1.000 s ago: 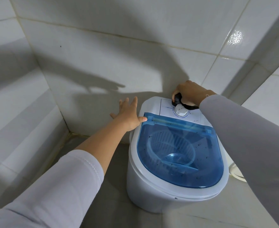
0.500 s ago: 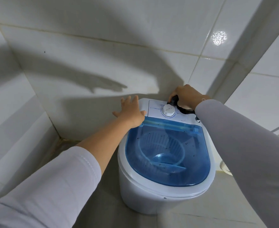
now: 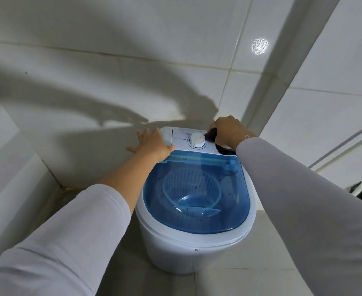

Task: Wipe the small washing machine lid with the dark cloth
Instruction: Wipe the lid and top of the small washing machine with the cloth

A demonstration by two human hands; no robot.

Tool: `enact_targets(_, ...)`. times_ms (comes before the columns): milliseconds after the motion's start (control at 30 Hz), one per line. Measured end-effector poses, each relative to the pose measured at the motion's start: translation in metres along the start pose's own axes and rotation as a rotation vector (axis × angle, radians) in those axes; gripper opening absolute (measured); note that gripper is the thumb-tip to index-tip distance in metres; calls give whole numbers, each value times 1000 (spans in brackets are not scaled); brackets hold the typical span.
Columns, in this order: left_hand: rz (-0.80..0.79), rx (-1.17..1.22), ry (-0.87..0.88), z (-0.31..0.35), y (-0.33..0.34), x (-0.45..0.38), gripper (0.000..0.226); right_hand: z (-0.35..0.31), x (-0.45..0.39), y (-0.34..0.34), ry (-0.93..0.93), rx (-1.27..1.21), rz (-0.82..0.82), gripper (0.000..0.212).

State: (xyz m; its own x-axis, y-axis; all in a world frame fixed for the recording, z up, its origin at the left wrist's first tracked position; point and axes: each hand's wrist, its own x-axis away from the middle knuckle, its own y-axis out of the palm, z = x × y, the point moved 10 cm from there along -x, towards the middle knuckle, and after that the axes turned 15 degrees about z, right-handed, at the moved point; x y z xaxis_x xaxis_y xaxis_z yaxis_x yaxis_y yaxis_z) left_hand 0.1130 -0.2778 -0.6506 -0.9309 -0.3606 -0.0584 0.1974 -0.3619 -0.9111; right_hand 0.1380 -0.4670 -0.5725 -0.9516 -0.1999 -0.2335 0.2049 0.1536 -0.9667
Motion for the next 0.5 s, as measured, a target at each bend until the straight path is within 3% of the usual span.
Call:
enact_targets(333,-36,-7,-18,1,2,3,75,0,31,6,116,-92,-66,28)
enact_targets(500,-33,11,-31,1,2,5,75,-3,35,8,88,-100,-119,38)
